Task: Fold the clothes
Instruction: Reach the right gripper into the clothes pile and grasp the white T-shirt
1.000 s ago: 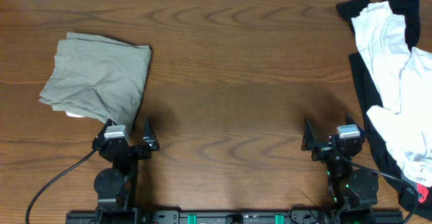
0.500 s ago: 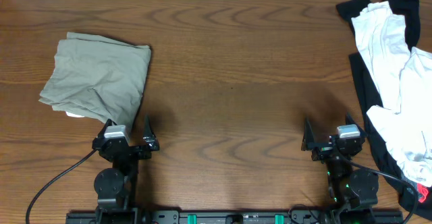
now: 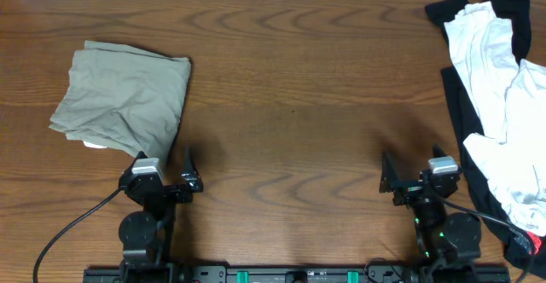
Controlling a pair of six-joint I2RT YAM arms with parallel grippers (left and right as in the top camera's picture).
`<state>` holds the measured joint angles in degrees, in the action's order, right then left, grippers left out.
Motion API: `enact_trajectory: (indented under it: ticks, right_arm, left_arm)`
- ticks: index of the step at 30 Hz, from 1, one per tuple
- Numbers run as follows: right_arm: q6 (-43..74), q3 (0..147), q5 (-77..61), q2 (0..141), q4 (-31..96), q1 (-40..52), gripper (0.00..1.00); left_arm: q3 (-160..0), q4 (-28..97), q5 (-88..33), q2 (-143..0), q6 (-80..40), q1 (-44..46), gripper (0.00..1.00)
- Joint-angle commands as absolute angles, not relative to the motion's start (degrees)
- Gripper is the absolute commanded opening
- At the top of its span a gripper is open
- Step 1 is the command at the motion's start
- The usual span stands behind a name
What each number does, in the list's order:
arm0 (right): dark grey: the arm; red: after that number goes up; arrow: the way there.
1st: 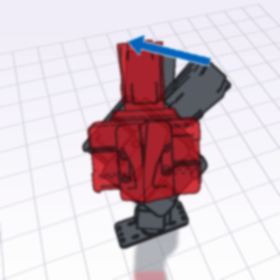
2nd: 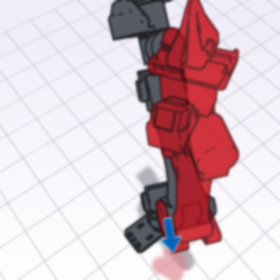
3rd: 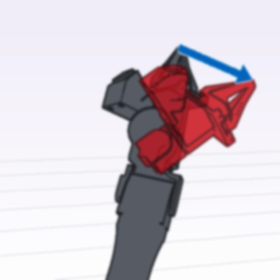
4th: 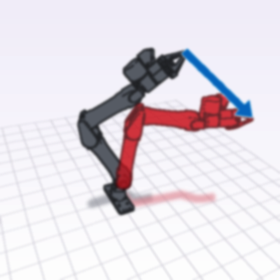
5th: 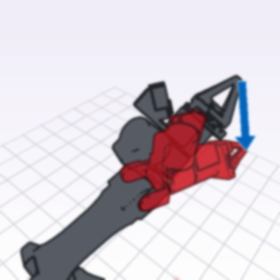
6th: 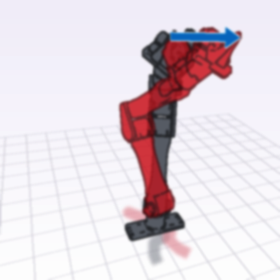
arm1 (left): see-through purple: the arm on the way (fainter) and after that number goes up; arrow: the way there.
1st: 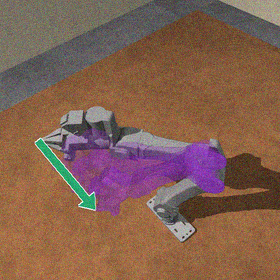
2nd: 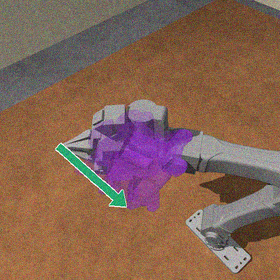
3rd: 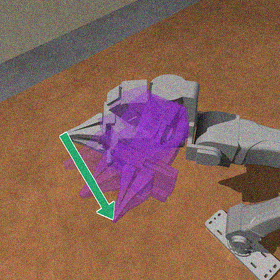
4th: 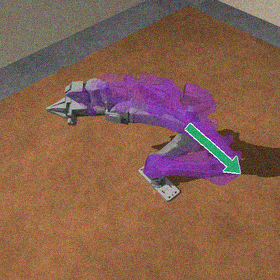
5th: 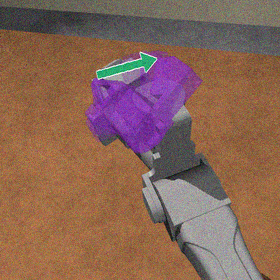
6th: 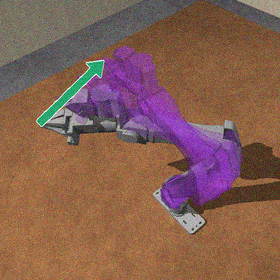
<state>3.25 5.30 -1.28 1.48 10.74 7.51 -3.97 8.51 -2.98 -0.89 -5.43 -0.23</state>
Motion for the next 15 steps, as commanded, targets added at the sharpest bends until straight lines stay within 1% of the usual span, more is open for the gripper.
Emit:
enact_trajectory:
  ticks: [1,5,10,13,15]
  right_arm:
    - [5.4,13.4,-0.4,3.9,15.3,6.8,0.99]
    - [7.7,22.7,0.6,10.6,24.7,6.8,0.99]
    - [10.7,34.2,1.1,23.0,36.9,6.8,0.99]
    - [12.8,39.4,-0.1,29.8,42.9,6.8,0.99]
    - [12.8,41.7,-1.2,33.6,44.5,6.8,0.99]
  left_arm:
    - [-7.4,13.9,-4.1,-3.0,-6.5,-0.4,0.98]
    - [-15.3,21.1,-4.0,-8.7,-6.5,-0.4,0.98]
    - [-28.1,31.3,-4.1,-20.7,-6.5,-0.4,0.98]
    - [-36.3,39.5,-7.2,-28.8,-6.5,-0.4,0.98]
    - [-41.2,44.2,-8.8,-34.0,-6.5,-0.4,0.98]
